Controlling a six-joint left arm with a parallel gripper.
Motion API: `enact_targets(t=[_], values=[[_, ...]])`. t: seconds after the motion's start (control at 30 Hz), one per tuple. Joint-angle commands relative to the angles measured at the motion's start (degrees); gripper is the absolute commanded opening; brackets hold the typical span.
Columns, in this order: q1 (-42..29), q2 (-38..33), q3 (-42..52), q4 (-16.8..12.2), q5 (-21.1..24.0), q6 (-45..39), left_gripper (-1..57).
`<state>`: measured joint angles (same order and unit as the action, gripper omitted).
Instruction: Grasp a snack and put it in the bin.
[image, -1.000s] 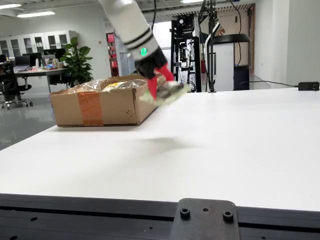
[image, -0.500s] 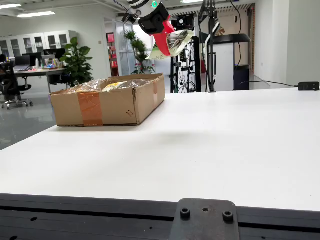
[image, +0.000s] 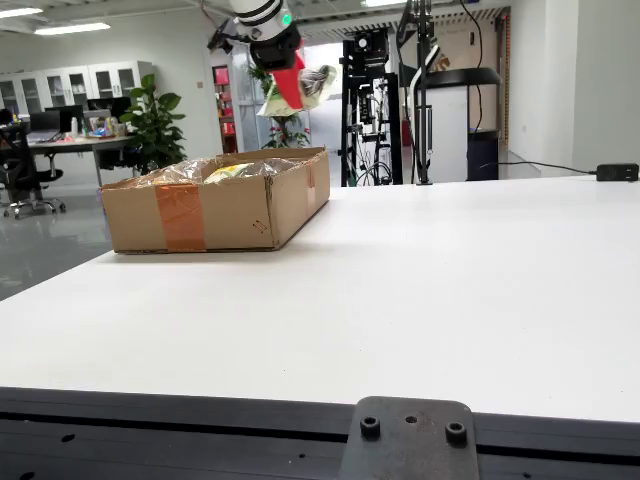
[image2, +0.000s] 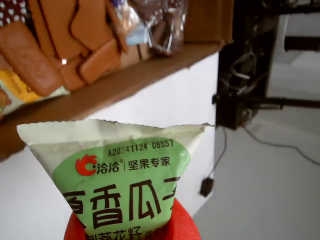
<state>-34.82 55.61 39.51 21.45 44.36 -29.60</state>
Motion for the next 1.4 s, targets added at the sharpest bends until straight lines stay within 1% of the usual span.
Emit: enact_targets(t=[0.03,0.23,0.33,0.4,0.53,0.63,0.73,0.83,0.9,0.97,1.07,1.23,1.3,1.4], values=[[2.9,0.6,-1.6,0.3,2.3,-0.1,13.2],[6.2,0.4,-2.3,0.9,5.2,-0.5,13.7],[7.1,-0.4,-1.0,1.1,5.8,-0.6,16.2],[7.6,-1.1,0.0,1.0,6.0,-0.4,20.7],[7.3,-1.8,1.1,0.6,5.6,1.7,33.1],[6.9,-2.0,1.5,0.4,5.3,2.5,40.5],[6.8,-2.1,1.6,0.2,5.7,2.7,45.2],[6.5,-2.1,1.7,0.2,6.6,3.1,46.9],[6.0,-2.1,1.7,0.2,7.4,3.6,45.8],[5.1,-2.2,1.8,0.2,8.3,4.4,42.2],[3.3,-2.6,1.8,0.4,9.9,5.7,34.6],[0.1,-4.7,1.8,0.6,13.3,7.3,19.7],[-1.4,-5.8,1.9,0.7,14.7,8.0,15.2],[-3.6,-8.0,2.9,0.8,16.5,8.8,10.0]])
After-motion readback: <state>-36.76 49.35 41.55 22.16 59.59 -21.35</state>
